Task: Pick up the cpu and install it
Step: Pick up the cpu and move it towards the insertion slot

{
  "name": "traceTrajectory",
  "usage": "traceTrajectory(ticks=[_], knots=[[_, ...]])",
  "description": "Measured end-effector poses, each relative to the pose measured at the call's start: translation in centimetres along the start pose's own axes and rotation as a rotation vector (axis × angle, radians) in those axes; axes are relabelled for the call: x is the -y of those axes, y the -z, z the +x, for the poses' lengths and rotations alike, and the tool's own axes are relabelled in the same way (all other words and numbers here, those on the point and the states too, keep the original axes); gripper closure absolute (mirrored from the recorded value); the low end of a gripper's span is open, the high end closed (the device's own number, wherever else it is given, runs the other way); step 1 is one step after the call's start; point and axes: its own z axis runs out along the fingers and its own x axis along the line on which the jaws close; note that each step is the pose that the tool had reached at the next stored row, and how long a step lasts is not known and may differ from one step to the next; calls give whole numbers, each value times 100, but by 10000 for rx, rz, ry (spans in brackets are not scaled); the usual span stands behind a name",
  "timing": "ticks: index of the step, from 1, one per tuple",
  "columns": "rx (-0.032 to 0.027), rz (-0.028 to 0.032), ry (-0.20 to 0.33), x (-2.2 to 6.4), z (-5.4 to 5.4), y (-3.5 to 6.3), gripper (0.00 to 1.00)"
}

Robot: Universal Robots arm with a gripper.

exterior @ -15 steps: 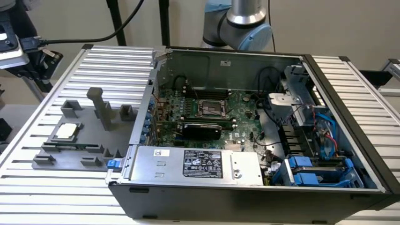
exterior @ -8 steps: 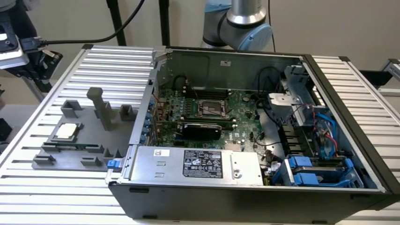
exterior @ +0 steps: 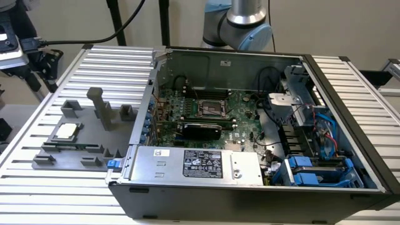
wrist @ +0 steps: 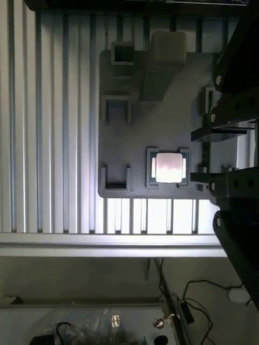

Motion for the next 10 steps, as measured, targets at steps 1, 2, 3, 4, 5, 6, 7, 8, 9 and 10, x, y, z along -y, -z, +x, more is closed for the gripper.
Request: traceTrajectory(ticks=[1, 2, 3, 4, 5, 6, 7, 8, 9, 10], knots=[[-1, 0, 0, 0, 0, 0, 58], [0, 0, 0, 0, 0, 0, 53], [0, -1, 0, 0, 0, 0, 53], [-1, 0, 0, 0, 0, 0, 47], [-1, 0, 0, 0, 0, 0, 41], [-2, 1, 0, 0, 0, -1, 41], [-3, 0, 0, 0, 0, -4, 35], [-4, -1, 0, 0, -1, -12, 35], [-7, 0, -1, 1, -1, -27, 35], [-10, 0, -1, 2, -2, -45, 35]])
